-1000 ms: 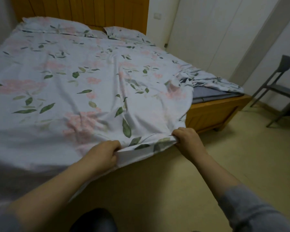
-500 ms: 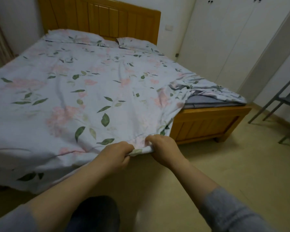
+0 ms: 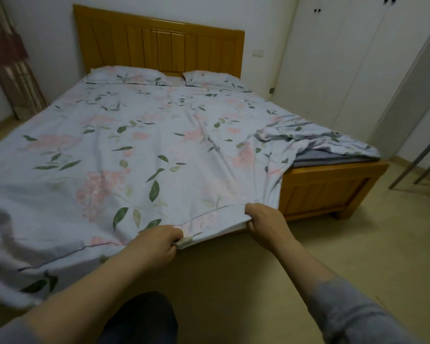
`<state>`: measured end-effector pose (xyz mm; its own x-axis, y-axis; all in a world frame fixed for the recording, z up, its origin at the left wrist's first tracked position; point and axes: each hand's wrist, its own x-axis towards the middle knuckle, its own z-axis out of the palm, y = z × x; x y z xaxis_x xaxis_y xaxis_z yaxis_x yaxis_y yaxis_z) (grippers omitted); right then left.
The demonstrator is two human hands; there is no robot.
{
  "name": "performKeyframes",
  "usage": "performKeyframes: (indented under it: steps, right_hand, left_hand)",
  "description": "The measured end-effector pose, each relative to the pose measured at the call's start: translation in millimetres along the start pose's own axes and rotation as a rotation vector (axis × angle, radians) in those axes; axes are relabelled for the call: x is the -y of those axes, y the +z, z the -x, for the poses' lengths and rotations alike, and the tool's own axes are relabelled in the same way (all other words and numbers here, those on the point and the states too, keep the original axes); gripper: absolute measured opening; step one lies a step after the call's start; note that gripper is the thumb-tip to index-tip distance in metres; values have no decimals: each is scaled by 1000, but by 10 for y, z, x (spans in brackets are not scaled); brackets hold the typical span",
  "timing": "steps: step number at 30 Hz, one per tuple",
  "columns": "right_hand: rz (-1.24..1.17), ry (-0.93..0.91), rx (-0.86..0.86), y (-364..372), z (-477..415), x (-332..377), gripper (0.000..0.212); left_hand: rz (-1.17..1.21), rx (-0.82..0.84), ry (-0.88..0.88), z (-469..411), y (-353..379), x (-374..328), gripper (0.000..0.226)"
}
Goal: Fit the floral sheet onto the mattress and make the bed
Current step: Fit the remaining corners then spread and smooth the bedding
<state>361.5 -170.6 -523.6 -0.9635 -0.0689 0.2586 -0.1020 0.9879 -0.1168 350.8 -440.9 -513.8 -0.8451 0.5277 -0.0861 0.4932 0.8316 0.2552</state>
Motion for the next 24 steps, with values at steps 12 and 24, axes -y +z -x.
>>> performKeyframes:
  steps: [12, 24]
  right_hand:
    - [-114, -76, -18, -37, 149, 57, 5]
    - [60, 15, -34, 133, 15, -379, 11]
  left_hand:
    - [157, -100, 168, -558, 301, -457, 71]
    - [196, -121, 480, -871, 189, -450, 37]
